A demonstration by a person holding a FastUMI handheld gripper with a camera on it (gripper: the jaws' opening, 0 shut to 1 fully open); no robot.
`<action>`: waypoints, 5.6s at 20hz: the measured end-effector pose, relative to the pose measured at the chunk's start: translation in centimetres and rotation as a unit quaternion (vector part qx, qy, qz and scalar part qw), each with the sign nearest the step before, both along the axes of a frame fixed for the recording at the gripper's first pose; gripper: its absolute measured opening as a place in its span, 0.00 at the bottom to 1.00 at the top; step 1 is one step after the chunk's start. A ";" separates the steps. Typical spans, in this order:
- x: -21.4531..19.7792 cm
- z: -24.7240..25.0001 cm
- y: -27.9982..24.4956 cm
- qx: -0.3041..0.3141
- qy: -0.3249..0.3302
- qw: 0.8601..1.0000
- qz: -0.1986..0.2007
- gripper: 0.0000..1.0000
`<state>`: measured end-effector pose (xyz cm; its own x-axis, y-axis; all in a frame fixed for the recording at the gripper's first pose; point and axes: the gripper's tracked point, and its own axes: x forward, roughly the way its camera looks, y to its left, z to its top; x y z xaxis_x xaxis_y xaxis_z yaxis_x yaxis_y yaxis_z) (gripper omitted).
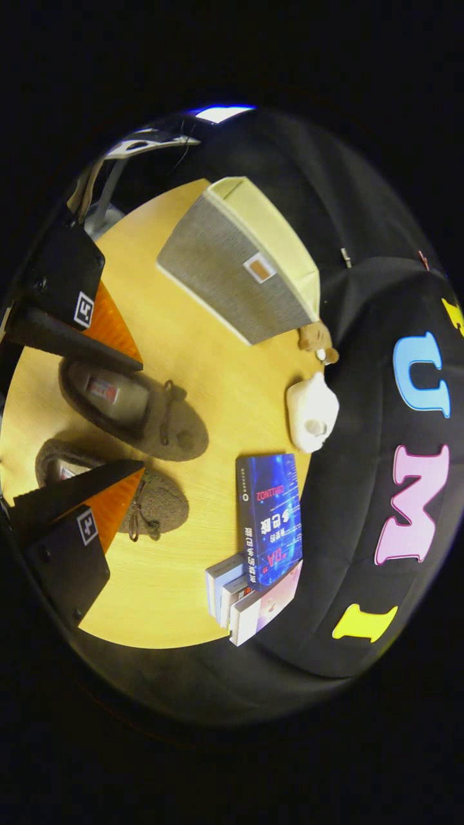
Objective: Open the storage box then place both shoes into the box .Put the left shoe in first, then the right shoe, with the right side of both shoes facing outward in a uniform manner.
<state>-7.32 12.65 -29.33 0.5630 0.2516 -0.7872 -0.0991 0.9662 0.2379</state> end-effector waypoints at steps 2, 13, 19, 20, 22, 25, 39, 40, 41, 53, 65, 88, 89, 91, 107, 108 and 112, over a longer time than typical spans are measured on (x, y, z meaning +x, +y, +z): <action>0.0 -2.5 0.5 -0.014 0.016 1.000 0.002 0.83; 3.5 -8.2 -0.1 -0.069 0.036 0.995 -0.067 0.46; 3.4 -8.1 -1.1 -0.071 0.051 0.991 -0.104 0.06; 3.3 -7.6 -1.1 -0.066 0.049 0.991 -0.109 0.06; 3.2 -6.2 -0.9 -0.054 0.040 0.991 -0.117 0.06; 3.2 -3.0 -0.9 -0.043 0.023 0.991 -0.122 0.06; 12.0 19.2 7.0 0.048 -0.080 0.988 -0.125 0.06; 12.9 20.2 8.0 0.055 -0.082 0.987 -0.124 0.06; 13.8 21.1 9.1 0.059 -0.083 0.987 -0.122 0.06; 20.2 16.0 23.8 0.067 0.003 0.989 -0.129 0.06; 19.9 6.6 30.8 0.054 0.132 0.969 -0.202 0.06; 17.9 13.4 30.0 0.146 0.015 0.986 -0.084 0.99; 17.6 14.4 28.8 0.146 -0.010 0.986 -0.078 0.99; 16.8 16.4 25.8 0.140 -0.060 0.986 -0.069 0.99; 0.8 7.6 -3.7 -0.057 -0.093 0.993 -0.048 0.99; 0.0 6.4 -5.1 -0.065 -0.081 0.993 -0.054 0.98; -2.2 1.3 -9.3 -0.088 -0.039 0.993 -0.066 0.98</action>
<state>-9.53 3.30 -28.04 0.6423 0.0343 -0.7656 0.0198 0.9979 0.0613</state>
